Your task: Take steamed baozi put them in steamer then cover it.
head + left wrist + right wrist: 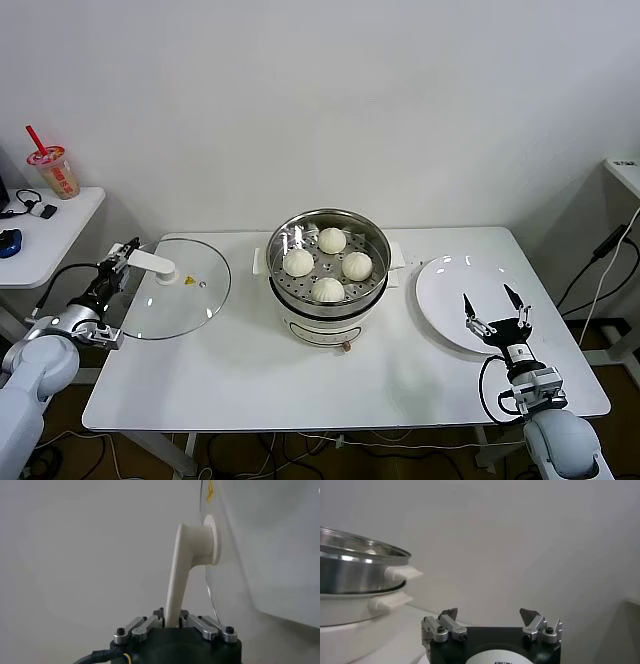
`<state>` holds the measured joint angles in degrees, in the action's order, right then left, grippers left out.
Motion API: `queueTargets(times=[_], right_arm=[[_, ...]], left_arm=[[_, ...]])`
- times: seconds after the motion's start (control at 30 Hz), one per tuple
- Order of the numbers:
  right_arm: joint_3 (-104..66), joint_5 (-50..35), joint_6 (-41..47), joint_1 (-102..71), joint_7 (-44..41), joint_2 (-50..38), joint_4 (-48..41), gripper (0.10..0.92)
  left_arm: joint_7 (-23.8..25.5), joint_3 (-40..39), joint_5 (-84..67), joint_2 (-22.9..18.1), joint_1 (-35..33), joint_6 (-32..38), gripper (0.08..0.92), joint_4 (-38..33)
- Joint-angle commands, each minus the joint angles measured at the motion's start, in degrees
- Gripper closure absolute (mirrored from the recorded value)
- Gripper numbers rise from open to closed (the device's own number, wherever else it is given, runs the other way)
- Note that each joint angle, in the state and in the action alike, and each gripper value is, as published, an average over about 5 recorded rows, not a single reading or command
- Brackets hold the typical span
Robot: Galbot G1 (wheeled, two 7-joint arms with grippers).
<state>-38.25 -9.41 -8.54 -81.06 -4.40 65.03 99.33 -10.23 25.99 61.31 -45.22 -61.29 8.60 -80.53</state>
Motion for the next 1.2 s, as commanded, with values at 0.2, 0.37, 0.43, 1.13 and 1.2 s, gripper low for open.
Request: queueTargets(times=[0.2,0.37,0.43,1.13,1.2], right_arm=[[0.0,0.1,0.3,0.0,0.2,-0.1,0.5,0.203],[0.0,0.2,0.5,-0.1,0.3,-0.1,0.5,0.203],[0.0,0.2,0.5,0.0,0.3,-0.1,0.6,0.203],[-0.1,0.8,0.8,-0.3,0.5,0.3,1.2,0.203],[0.0,0.9,0.8,-0.2,0.5,0.3,1.2,0.203]], left_arm=[[-1.1,0.3,3.2,-6.6,1.4,4.3,0.772,10.6],[-1.2,0.3,3.7,-8.0,1.4,2.7,0.772,10.9],[-1.1,0.3,3.8,-8.5,1.4,1.8,0.772,10.9],[-2.6,0.9,5.5,-11.2,2.2,4.1,0.772,15.8],[-2.9,0.9,5.5,-11.2,2.2,4.3,0.772,16.2]])
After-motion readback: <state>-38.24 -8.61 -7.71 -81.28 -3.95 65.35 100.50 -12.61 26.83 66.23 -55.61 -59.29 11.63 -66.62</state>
